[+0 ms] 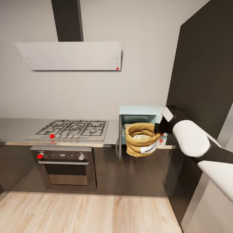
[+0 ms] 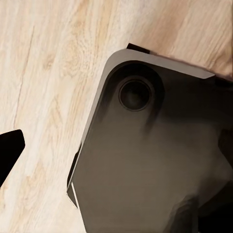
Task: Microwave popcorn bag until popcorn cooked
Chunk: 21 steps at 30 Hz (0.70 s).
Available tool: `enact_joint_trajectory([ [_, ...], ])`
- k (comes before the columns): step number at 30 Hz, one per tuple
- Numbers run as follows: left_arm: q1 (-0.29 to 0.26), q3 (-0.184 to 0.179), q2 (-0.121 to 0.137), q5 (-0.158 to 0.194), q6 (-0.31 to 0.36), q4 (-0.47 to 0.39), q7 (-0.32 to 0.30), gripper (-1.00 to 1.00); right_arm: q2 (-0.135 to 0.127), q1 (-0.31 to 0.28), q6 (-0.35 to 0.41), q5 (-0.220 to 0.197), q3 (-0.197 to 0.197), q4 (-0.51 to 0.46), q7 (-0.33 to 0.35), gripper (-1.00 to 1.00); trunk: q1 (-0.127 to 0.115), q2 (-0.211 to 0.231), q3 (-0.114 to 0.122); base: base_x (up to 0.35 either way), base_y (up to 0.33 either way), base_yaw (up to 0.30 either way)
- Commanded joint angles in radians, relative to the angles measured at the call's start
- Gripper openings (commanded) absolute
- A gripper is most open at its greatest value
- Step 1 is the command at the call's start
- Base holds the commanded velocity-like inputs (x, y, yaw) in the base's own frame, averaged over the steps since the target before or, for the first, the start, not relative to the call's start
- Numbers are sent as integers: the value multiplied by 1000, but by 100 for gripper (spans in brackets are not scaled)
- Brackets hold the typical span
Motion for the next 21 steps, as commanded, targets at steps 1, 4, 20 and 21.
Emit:
enact_joint_trajectory([
  [1, 0, 1, 0, 3, -2, -1, 2, 100, 1, -1, 4, 9, -8, -2, 0, -100, 1, -1, -1, 321, 0, 0],
  [4, 0, -1, 0, 3, 0, -1, 2, 100, 2, -1, 4, 15, -8, -2, -2, -100, 1, -1, -1, 322, 0, 0],
  [20, 0, 0, 0, 3, -1, -1, 2, 100, -4, -1, 4, 15, -11, 7, -4, -100, 1, -1, -1, 322, 0, 0],
  [21, 0, 0, 0, 3, -1, -1, 2, 100, -5, 0, 4, 15, -11, 10, -4, -100, 1, -1, -1, 322, 0, 0],
])
